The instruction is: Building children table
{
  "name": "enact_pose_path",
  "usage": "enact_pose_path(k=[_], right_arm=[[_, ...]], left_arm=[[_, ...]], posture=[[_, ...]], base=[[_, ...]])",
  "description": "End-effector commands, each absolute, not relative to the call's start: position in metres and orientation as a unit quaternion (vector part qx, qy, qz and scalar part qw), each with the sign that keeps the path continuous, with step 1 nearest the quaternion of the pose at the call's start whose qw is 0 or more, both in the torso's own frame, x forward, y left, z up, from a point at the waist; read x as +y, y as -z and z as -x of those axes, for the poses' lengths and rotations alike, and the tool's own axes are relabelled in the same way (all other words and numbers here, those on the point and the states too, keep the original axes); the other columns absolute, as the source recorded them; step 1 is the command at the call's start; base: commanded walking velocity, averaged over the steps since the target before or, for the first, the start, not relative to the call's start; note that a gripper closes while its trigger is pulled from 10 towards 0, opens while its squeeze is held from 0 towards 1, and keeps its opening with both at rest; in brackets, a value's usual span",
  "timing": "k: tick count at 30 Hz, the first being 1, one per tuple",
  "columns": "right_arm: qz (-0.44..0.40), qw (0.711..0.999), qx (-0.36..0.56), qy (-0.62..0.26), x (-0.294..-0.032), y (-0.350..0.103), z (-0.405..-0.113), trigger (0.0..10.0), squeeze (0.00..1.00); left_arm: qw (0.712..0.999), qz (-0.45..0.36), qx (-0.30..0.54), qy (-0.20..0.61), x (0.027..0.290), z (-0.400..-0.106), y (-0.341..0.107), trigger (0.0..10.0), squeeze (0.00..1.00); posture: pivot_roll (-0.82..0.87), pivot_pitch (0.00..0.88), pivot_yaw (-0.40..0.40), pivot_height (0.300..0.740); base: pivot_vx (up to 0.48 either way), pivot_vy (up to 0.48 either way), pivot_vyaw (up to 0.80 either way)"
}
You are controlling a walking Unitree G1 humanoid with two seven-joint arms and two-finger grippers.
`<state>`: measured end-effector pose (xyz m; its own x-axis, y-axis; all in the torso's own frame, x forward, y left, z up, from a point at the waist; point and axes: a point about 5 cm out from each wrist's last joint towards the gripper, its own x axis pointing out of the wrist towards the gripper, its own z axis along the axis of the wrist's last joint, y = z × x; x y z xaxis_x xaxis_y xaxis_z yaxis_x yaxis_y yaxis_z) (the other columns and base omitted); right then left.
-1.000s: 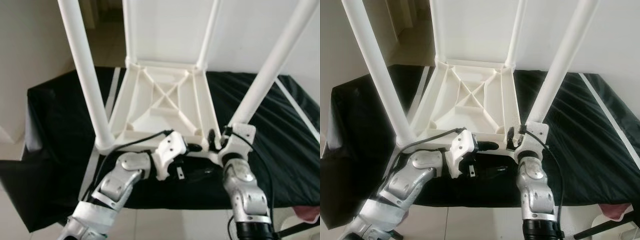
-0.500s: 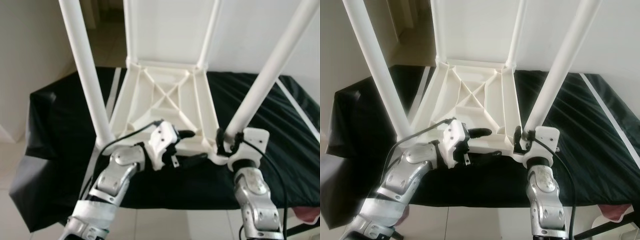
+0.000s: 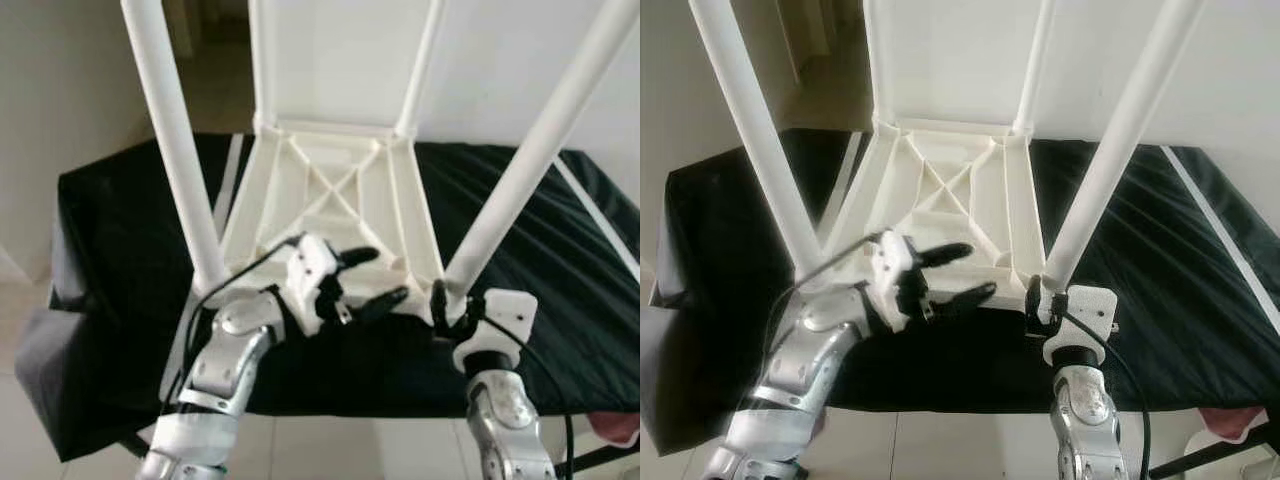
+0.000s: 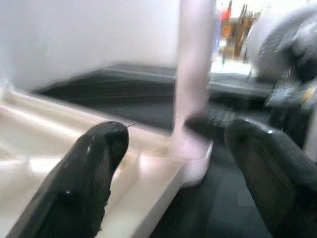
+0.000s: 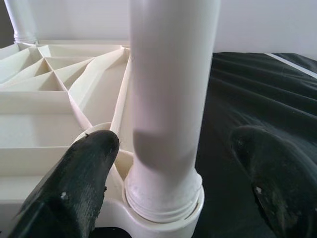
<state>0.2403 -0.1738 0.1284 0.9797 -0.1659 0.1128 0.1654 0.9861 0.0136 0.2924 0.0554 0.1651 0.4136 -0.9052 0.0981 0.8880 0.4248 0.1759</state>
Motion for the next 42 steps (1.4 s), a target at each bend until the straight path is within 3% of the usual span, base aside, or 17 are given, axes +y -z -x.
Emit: enact_pose_path(k=[1, 3, 11, 20, 27, 33, 42], right_arm=[[-0.006, 0.995, -0.05, 0.085, -0.173, -0.124, -0.24, 10.0, 0.0], [-0.002, 0.995, -0.053, 0.083, -0.173, -0.125, -0.245, 10.0, 0.0], [-0.005, 0.997, -0.054, 0.051, -0.172, -0.127, -0.255, 10.0, 0.0], [0.009, 0.999, -0.038, 0.021, -0.19, -0.125, -0.27, 10.0, 0.0], [0.022, 0.998, -0.04, 0.049, -0.208, -0.129, -0.276, 10.0, 0.0], [0.026, 0.998, -0.041, 0.044, -0.205, -0.127, -0.277, 10.0, 0.0], [0.018, 0.998, -0.04, 0.043, -0.205, -0.125, -0.275, 10.0, 0.0]], left_arm=[[0.941, -0.054, -0.066, 0.328, 0.071, -0.312, -0.155, 10.0, 0.0], [0.948, -0.106, -0.029, 0.298, 0.078, -0.322, -0.141, 10.0, 0.0], [0.953, -0.124, 0.02, 0.274, 0.082, -0.331, -0.128, 10.0, 0.0], [0.95, -0.144, 0.016, 0.276, 0.078, -0.336, -0.128, 10.0, 0.0], [0.952, -0.146, 0.009, 0.268, 0.076, -0.342, -0.134, 10.0, 0.0], [0.96, -0.143, -0.004, 0.243, 0.077, -0.347, -0.141, 10.0, 0.0], [0.967, -0.179, 0.018, 0.178, 0.101, -0.352, -0.132, 10.0, 0.0]], posture=[[0.03, 0.0, -0.036, 0.74], [0.02, 0.0, -0.038, 0.74], [0.02, 0.0, -0.039, 0.74], [0.02, 0.0, -0.042, 0.74], [0.03, 0.0, -0.045, 0.74], [0.03, 0.0, -0.044, 0.74], [0.02, 0.0, -0.031, 0.74]], base=[[0.0, 0.0, 0.0], [0.0, 0.0, 0.0], [0.0, 0.0, 0.0], [0.0, 0.0, 0.0], [0.0, 0.0, 0.0], [0.0, 0.0, 0.0], [0.0, 0.0, 0.0]])
